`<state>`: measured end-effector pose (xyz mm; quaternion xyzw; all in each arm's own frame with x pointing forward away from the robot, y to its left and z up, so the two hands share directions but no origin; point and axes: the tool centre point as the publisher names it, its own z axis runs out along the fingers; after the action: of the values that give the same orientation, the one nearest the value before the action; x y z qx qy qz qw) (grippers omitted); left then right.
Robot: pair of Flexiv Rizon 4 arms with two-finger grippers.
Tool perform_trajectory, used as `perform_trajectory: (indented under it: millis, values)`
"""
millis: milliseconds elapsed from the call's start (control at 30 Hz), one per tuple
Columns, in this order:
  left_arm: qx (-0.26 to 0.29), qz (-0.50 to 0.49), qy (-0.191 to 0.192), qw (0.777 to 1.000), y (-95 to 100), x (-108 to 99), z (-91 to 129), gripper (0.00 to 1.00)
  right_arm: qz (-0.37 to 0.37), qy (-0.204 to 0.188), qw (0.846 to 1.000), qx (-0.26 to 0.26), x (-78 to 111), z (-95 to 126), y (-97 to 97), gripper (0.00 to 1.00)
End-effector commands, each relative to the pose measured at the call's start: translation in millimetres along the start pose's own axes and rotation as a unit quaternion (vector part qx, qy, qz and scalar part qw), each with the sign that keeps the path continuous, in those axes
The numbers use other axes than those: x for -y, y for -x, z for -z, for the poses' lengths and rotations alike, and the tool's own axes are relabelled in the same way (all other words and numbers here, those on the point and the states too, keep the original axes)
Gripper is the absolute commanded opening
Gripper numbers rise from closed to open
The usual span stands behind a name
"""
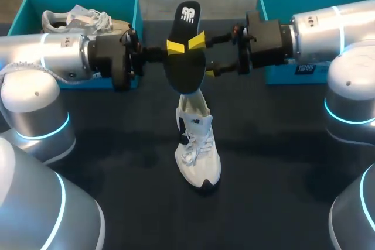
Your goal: Take the shoe out of the shoebox, open the shoe tongue, remove and reinsert the insole, then place the shoe into the shoebox
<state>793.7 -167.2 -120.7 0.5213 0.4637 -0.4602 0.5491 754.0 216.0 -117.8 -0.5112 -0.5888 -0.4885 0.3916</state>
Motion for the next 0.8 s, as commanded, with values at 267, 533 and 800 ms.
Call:
perform_trajectory:
  millis: [267,533,800]
  values:
    - [0.006,-0.002,0.003,1.000,-0.3,-3.9,-5.4,0.00,-0.008,-0.013,1.000,-0.010,-1.1,-21.7,5.4,0.59]
    - [0.008,-0.004,0.007,1.000,-0.3,-6.6,-6.3,0.00,-0.013,-0.011,1.000,-0.016,0.9,-24.2,7.8,0.48]
    - [0.007,-0.004,0.009,1.000,-0.7,-8.4,-5.0,0.00,-0.016,-0.009,1.000,-0.016,1.2,-21.6,10.0,0.41]
